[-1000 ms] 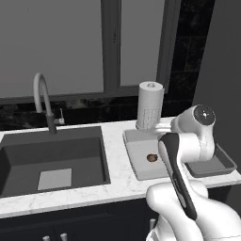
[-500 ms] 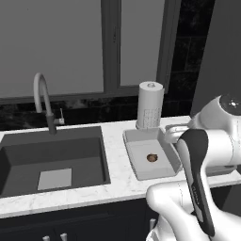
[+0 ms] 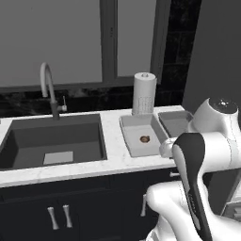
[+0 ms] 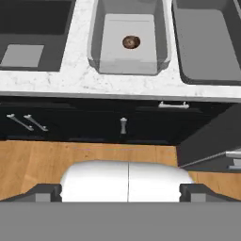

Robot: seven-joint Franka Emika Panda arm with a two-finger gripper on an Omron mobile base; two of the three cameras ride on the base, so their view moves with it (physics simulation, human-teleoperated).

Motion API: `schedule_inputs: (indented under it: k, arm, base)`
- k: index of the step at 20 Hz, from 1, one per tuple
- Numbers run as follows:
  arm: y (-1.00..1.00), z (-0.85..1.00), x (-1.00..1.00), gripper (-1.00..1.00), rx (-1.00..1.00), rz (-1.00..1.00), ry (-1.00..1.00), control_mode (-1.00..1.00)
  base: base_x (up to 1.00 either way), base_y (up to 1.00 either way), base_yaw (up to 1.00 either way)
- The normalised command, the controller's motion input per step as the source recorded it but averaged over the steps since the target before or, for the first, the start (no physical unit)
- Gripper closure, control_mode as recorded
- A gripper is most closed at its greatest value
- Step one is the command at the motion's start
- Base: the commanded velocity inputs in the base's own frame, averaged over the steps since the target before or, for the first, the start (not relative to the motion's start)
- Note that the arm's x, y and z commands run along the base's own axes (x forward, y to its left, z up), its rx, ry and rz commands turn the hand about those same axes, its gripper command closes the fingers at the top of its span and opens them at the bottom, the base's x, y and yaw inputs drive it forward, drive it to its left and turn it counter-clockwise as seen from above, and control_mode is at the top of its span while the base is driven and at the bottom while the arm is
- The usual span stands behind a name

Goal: Place one mushroom and one fish in each tupperware on the nearby counter, to pack two identical lunches.

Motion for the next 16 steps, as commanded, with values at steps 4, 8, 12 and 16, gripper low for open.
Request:
schedule_inputs:
  k: [4, 8, 12, 16]
  arm:
    - [0.00, 0.00, 0.00, -1.00, 0.00, 0.00, 0.00, 1.00]
    - [0.00, 0.00, 0.00, -1.00, 0.00, 0.00, 0.00, 1.00]
    - [0.00, 0.00, 0.00, -1.00, 0.00, 0.00, 0.00, 1.00]
    - [0.00, 0.00, 0.00, -1.00, 0.00, 0.00, 0.00, 1.00]
  base:
    - [-1.00, -0.44, -0.01]
    - [-0.97, -0.95, -0.09]
    - [-0.64, -1.00, -0.14]
    - [-0.39, -1.00, -0.11]
